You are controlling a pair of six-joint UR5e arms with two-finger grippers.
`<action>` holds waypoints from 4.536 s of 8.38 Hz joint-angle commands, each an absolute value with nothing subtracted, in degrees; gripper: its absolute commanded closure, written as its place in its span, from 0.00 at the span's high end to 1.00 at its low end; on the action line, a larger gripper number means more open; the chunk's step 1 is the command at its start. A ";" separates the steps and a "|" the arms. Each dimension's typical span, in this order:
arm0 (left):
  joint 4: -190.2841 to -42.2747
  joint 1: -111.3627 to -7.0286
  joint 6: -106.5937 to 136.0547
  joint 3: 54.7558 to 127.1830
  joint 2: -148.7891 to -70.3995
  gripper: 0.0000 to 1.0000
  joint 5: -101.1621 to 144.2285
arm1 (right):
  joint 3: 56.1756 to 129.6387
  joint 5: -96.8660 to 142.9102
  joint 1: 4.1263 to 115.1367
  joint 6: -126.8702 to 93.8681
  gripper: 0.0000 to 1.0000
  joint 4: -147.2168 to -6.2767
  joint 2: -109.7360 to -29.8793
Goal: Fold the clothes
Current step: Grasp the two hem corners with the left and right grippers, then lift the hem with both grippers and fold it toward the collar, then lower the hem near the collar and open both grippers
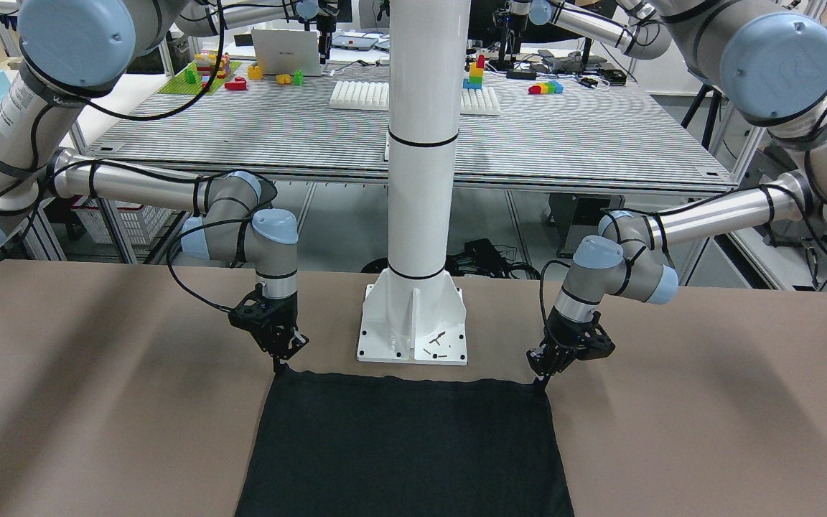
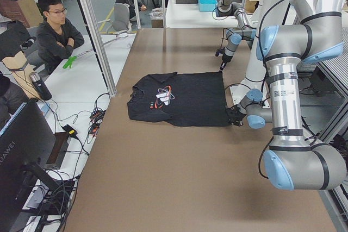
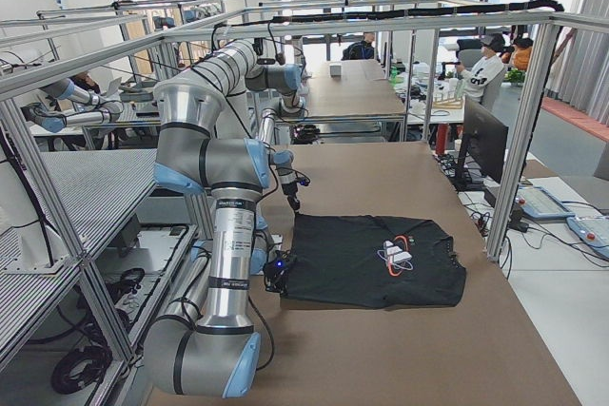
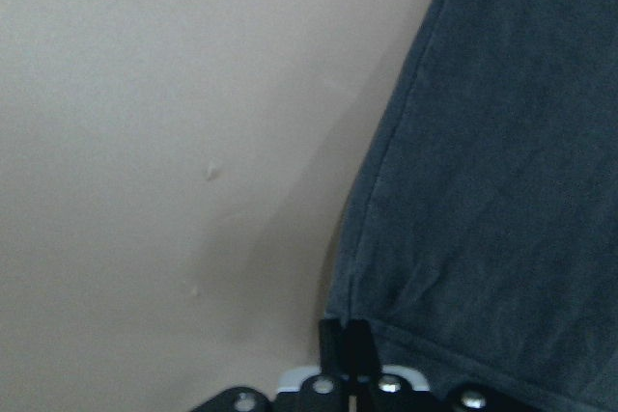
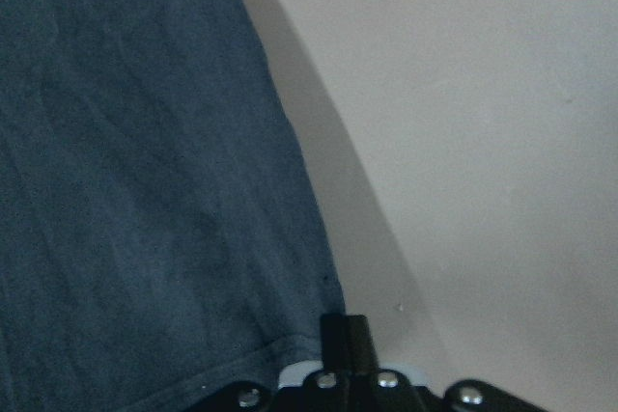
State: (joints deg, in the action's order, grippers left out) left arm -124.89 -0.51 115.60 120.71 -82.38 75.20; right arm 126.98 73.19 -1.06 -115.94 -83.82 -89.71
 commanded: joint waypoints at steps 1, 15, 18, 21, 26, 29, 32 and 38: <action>-124.89 1.75 115.66 128.02 -77.11 0.00 75.85 | 132.17 73.65 -2.54 -117.41 0.00 -85.95 -90.96; -96.42 -44.19 81.65 114.34 -109.34 0.00 107.90 | 115.84 98.78 44.70 -81.14 0.00 -95.10 -66.45; -96.42 -47.81 81.56 115.57 -108.72 0.00 111.27 | 111.28 100.28 49.56 -77.27 0.00 -95.45 -61.71; -96.42 -48.16 81.39 114.53 -108.72 0.00 110.48 | 102.77 100.20 50.62 -76.47 0.00 -94.84 -55.65; -96.86 -52.12 75.85 100.50 -117.47 0.00 110.30 | 87.13 99.67 51.42 -76.38 0.00 -85.62 -49.32; -105.60 -52.56 75.94 85.49 -125.93 0.04 110.30 | 81.31 99.23 51.33 -77.08 0.02 -78.69 -49.04; -112.84 -53.00 75.94 77.45 -127.70 0.09 110.04 | 78.07 99.05 51.24 -79.01 0.06 -73.86 -48.96; -119.53 -53.53 76.90 72.60 -127.79 0.62 106.35 | 73.65 94.13 51.24 -88.31 0.66 -66.80 -46.23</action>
